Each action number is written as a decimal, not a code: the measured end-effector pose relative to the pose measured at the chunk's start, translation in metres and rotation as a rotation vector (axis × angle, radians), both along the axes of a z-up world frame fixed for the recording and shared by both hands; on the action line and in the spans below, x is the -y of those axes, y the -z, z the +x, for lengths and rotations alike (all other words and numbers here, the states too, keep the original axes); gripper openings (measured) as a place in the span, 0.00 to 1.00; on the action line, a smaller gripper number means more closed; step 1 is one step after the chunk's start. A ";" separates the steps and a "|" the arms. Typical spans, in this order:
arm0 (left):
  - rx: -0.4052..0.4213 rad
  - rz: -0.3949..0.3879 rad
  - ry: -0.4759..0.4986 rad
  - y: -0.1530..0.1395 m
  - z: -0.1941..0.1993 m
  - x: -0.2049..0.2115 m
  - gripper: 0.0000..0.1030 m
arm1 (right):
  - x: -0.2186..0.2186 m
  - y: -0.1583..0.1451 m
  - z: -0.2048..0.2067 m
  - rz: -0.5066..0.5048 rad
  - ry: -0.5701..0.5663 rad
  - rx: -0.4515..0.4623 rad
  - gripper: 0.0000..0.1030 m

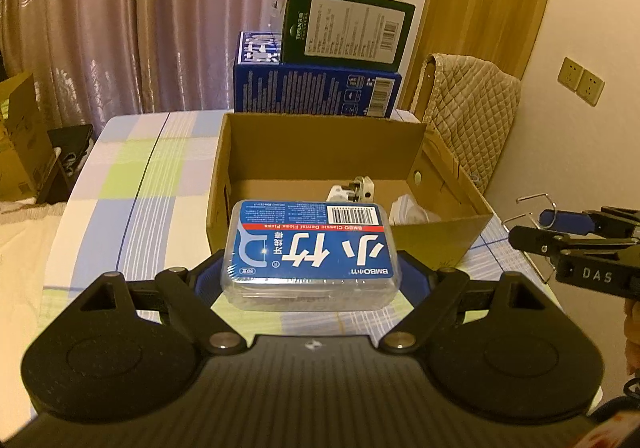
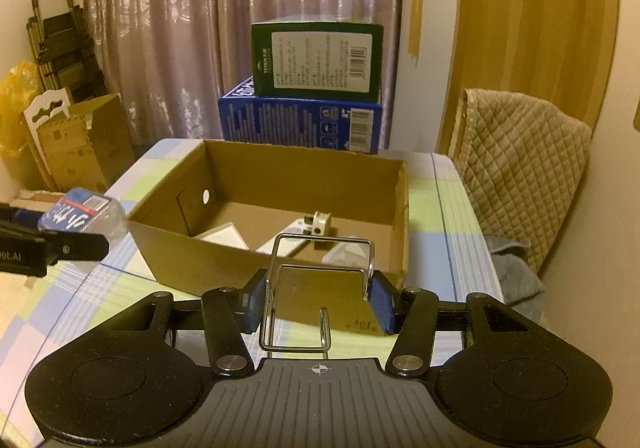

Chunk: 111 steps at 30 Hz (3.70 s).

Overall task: Organize rigid objects
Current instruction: 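Lift the floss box and wire rack and carry them toward the box, then lower the floss box into the box and open the left gripper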

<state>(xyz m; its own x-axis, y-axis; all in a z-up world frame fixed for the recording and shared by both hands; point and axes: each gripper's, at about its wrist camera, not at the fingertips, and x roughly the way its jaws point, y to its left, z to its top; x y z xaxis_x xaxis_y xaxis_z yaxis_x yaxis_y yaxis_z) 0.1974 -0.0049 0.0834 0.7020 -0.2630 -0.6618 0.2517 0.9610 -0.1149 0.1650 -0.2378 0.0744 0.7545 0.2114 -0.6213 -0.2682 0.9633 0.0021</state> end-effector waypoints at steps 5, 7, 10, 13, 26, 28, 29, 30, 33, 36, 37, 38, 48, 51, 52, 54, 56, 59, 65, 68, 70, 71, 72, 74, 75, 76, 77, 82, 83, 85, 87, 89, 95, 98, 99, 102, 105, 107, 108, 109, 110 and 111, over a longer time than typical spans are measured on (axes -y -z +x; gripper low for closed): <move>0.000 0.005 0.025 -0.009 0.021 0.004 0.81 | -0.003 -0.005 0.019 -0.006 -0.016 0.003 0.48; 0.001 0.004 0.030 -0.014 0.032 0.006 0.81 | -0.002 -0.009 0.031 -0.001 -0.018 0.002 0.48; 0.004 0.014 0.041 -0.020 0.050 0.010 0.81 | -0.002 -0.014 0.050 0.003 -0.022 -0.007 0.48; -0.002 0.022 0.054 -0.023 0.068 0.015 0.81 | -0.007 -0.017 0.069 -0.020 -0.033 -0.008 0.48; -0.073 0.058 0.058 0.004 0.130 0.027 0.81 | -0.007 0.008 0.139 0.019 -0.018 -0.123 0.48; -0.085 0.070 0.055 0.012 0.138 0.029 0.81 | -0.006 0.013 0.147 0.016 -0.011 -0.135 0.48; -0.090 0.075 0.054 0.016 0.142 0.031 0.81 | -0.006 0.016 0.151 0.017 -0.008 -0.140 0.48; -0.096 0.078 0.053 0.019 0.146 0.032 0.81 | -0.005 0.018 0.154 0.019 -0.006 -0.145 0.48; -0.113 0.082 0.047 0.029 0.156 0.034 0.81 | -0.002 0.025 0.163 0.024 0.004 -0.159 0.48; -0.124 0.094 0.051 0.038 0.163 0.038 0.81 | 0.000 0.032 0.169 0.026 0.011 -0.173 0.48; -0.127 0.099 0.052 0.041 0.165 0.039 0.81 | 0.001 0.034 0.171 0.026 0.011 -0.176 0.48; -0.131 0.103 0.054 0.043 0.167 0.041 0.81 | 0.001 0.036 0.173 0.026 0.013 -0.178 0.48; -0.157 0.113 0.062 0.061 0.180 0.050 0.81 | 0.006 0.056 0.186 0.039 0.032 -0.214 0.48; -0.161 0.112 0.061 0.066 0.184 0.051 0.81 | 0.008 0.060 0.190 0.039 0.036 -0.221 0.48; -0.162 0.112 0.060 0.067 0.185 0.051 0.81 | 0.008 0.061 0.191 0.038 0.037 -0.223 0.48; -0.160 0.112 0.058 0.069 0.187 0.052 0.81 | 0.008 0.064 0.193 0.040 0.039 -0.226 0.48; -0.160 0.110 0.060 0.071 0.190 0.053 0.81 | 0.009 0.067 0.196 0.047 0.045 -0.230 0.48; -0.162 0.114 0.061 0.074 0.194 0.055 0.81 | 0.009 0.069 0.200 0.050 0.047 -0.235 0.48; -0.170 0.112 0.054 0.083 0.203 0.057 0.81 | 0.007 0.074 0.206 0.048 0.044 -0.235 0.48; -0.174 0.112 0.051 0.088 0.208 0.057 0.81 | 0.006 0.077 0.209 0.053 0.045 -0.234 0.48; -0.177 0.106 0.046 0.091 0.210 0.057 0.81 | 0.007 0.079 0.211 0.059 0.045 -0.231 0.48; -0.177 0.104 0.042 0.093 0.212 0.057 0.82 | 0.007 0.079 0.211 0.068 0.048 -0.224 0.48; -0.174 0.102 0.037 0.094 0.213 0.057 0.82 | 0.008 0.080 0.212 0.076 0.051 -0.218 0.48; -0.172 0.092 0.035 0.098 0.214 0.057 0.82 | 0.009 0.082 0.212 0.083 0.057 -0.214 0.48; -0.172 0.082 0.035 0.099 0.215 0.057 0.82 | 0.009 0.082 0.213 0.083 0.059 -0.212 0.48; -0.173 0.075 0.036 0.100 0.216 0.057 0.82 | 0.009 0.083 0.214 0.081 0.060 -0.213 0.48; -0.175 0.075 0.035 0.102 0.216 0.057 0.82 | 0.009 0.084 0.214 0.081 0.061 -0.214 0.48; -0.173 0.078 0.028 0.109 0.219 0.059 0.82 | 0.010 0.088 0.216 0.082 0.066 -0.217 0.48; -0.173 0.078 0.026 0.110 0.219 0.059 0.82 | 0.009 0.088 0.216 0.079 0.065 -0.214 0.48; -0.172 0.076 0.025 0.111 0.220 0.060 0.82 | 0.009 0.088 0.216 0.078 0.065 -0.212 0.48; -0.169 0.075 0.027 0.111 0.220 0.060 0.82 | 0.009 0.088 0.216 0.080 0.065 -0.212 0.48; -0.170 0.073 0.028 0.111 0.221 0.061 0.82 | 0.009 0.088 0.216 0.082 0.065 -0.212 0.48; -0.176 0.070 0.016 0.110 0.224 0.062 0.82 | 0.010 0.088 0.216 0.082 0.066 -0.211 0.48; -0.169 0.061 0.011 0.107 0.224 0.060 0.82 | 0.010 0.087 0.216 0.085 0.066 -0.211 0.48; -0.166 0.062 0.015 0.106 0.223 0.060 0.82 | 0.010 0.086 0.216 0.085 0.066 -0.211 0.48; -0.149 0.087 0.027 0.102 0.220 0.061 0.82 | 0.010 0.086 0.215 0.087 0.066 -0.212 0.48; -0.142 0.096 0.025 0.098 0.218 0.058 0.82 | 0.008 0.084 0.215 0.090 0.065 -0.212 0.48; -0.143 0.102 0.025 0.097 0.217 0.056 0.82 | 0.006 0.082 0.214 0.091 0.061 -0.211 0.48; -0.142 0.106 0.025 0.097 0.216 0.055 0.82 | 0.005 0.081 0.214 0.090 0.059 -0.211 0.48; -0.143 0.109 0.026 0.097 0.216 0.054 0.82 | 0.004 0.080 0.214 0.091 0.057 -0.211 0.48; -0.146 0.111 0.027 0.097 0.215 0.054 0.82 | 0.003 0.079 0.214 0.093 0.056 -0.212 0.48; -0.146 0.112 0.027 0.097 0.214 0.052 0.82 | 0.002 0.079 0.214 0.092 0.054 -0.211 0.48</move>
<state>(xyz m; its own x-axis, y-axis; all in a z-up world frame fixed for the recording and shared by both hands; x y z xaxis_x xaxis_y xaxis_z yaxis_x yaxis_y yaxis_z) 0.4116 -0.0574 -0.0133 0.5899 -0.1990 -0.7825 0.2658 0.9630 -0.0445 0.3789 -0.2400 -0.0043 0.6217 0.2374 -0.7464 -0.2002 0.9695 0.1416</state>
